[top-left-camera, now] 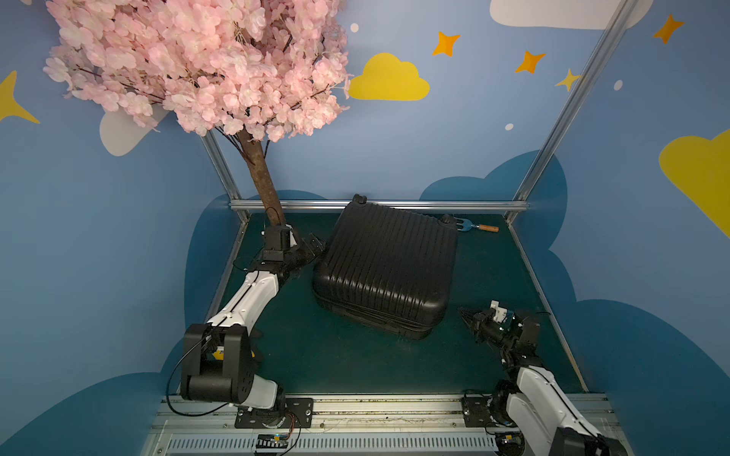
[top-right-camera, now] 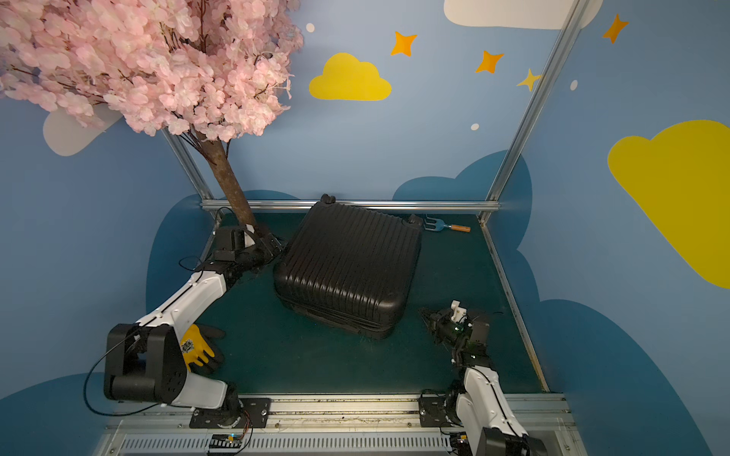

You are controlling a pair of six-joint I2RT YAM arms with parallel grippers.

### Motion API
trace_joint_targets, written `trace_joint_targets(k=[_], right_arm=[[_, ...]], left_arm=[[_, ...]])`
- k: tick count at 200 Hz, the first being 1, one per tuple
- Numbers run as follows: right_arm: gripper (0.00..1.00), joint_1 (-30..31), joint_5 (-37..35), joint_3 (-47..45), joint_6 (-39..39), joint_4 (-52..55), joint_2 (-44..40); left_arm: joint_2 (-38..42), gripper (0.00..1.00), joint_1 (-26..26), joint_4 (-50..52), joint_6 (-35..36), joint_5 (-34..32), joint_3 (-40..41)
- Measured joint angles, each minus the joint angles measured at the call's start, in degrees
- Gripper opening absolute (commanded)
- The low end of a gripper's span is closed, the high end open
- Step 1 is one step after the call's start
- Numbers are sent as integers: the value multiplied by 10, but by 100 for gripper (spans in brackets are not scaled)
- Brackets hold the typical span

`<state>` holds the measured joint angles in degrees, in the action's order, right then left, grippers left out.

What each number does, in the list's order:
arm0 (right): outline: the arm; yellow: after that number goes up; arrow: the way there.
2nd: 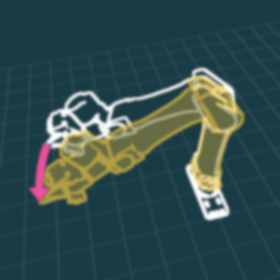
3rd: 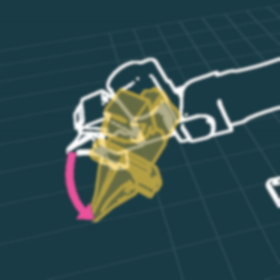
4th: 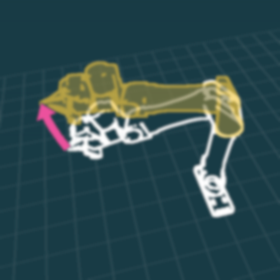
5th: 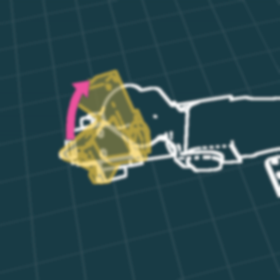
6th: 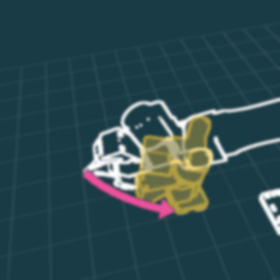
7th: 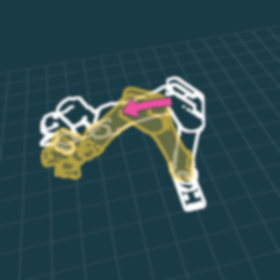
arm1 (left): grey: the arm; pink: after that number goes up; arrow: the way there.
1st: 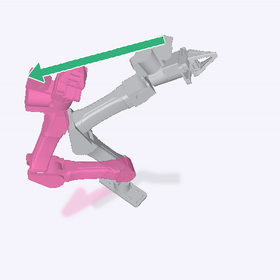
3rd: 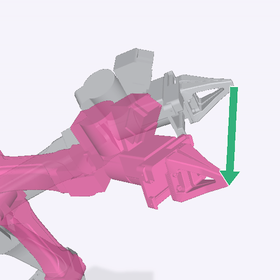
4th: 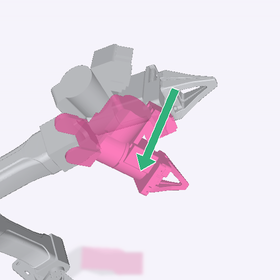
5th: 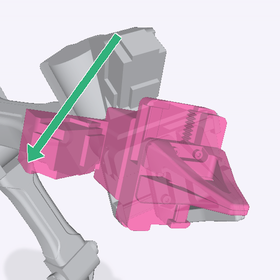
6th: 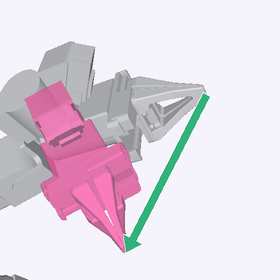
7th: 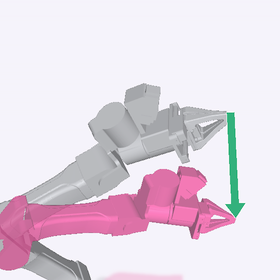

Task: Open the suitcase zippers
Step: Unzip the zipper on the suitcase.

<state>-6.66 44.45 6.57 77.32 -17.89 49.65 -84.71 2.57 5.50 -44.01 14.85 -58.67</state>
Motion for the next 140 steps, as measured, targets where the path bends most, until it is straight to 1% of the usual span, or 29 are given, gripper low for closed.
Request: trace_joint_targets(k=[26,45,70,103,121,140], right_arm=[[0,9,46,22,8,-22,105],[0,25,87,46,20,-85,181],[0,45,125,47,69,-244,276],[0,66,141,43,159,-461,395],[0,74,135,42,187,-513,417],[0,85,131,40,209,-527,412]], left_arm=[[-7,95,-2,-8,0,6,0],[-10,94,-3,-13,-2,12,0],[-15,93,-3,-22,-8,21,0],[-15,93,-3,-37,-18,34,11],[-14,92,-1,-45,-26,41,21],[-11,92,2,-44,-29,48,38]])
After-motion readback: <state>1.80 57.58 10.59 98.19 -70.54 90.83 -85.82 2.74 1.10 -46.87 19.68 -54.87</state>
